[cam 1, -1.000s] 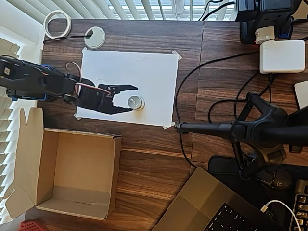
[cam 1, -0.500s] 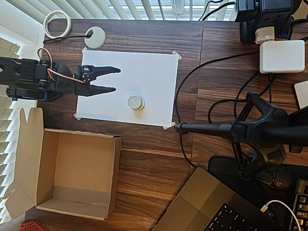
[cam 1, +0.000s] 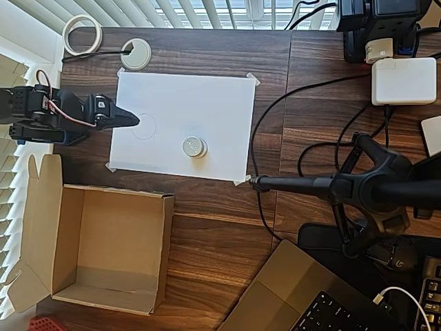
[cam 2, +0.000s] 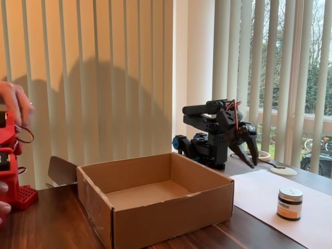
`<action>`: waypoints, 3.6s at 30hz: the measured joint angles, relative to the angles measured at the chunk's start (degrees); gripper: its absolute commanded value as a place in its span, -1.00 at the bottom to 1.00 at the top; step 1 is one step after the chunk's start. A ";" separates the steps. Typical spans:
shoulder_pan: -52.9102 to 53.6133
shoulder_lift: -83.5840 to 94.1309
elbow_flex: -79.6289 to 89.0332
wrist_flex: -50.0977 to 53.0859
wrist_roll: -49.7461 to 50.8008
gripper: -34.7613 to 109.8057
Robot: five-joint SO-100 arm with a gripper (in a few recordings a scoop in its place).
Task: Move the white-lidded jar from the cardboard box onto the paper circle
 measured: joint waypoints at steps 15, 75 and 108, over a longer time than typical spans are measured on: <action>0.88 10.63 2.20 11.87 7.29 -0.52; 0.97 10.99 2.81 12.04 7.21 -0.52; 0.97 10.99 2.81 12.04 7.21 -0.52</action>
